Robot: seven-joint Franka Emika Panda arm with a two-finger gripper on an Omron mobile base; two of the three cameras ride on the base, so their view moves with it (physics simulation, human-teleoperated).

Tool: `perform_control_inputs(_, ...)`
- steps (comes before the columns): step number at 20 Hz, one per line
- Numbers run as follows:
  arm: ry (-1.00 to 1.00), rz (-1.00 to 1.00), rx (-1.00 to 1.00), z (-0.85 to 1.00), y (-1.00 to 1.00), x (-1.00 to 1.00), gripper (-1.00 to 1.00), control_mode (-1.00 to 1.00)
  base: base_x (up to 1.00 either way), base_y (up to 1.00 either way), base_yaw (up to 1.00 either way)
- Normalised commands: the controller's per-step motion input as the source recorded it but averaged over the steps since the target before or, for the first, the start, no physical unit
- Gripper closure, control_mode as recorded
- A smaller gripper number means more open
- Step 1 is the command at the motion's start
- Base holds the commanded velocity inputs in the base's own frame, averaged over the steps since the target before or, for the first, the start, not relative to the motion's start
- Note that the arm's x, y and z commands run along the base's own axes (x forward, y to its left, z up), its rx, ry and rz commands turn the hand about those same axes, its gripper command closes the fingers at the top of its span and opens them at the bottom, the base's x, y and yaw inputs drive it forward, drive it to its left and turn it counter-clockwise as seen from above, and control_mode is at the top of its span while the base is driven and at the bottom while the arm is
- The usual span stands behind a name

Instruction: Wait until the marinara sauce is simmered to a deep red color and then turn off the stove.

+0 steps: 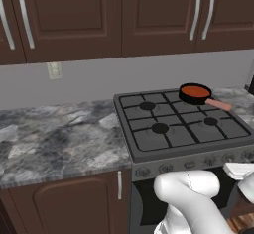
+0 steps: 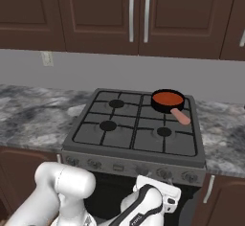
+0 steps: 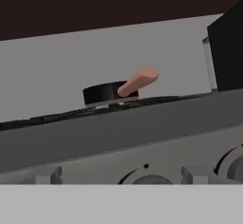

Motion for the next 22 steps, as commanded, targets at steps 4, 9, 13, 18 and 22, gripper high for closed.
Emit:
perform_control_inputs(4, 0.0, 0.01, 0.0, -0.16, -0.08, 0.03, -1.0, -1.0, 0.0, 0.0, 0.0)
perform_control_inputs(9, 0.0, 0.04, 0.0, -0.07, -0.23, 0.0, -1.0, -1.0, 0.0, 0.0, 0.0)
perform_control_inputs(13, 0.0, 0.03, 0.0, -0.04, -0.24, 0.01, -1.0, -1.0, 0.0, 0.0, 0.0)
perform_control_inputs(18, 0.0, 0.04, 0.0, -0.08, -0.13, 0.07, -1.0, -1.0, 0.0, 0.0, 0.0)
perform_control_inputs(22, 0.0, 0.04, 0.0, -0.17, 0.0, 0.11, -1.0, -1.0, 0.0, 0.0, 0.0)
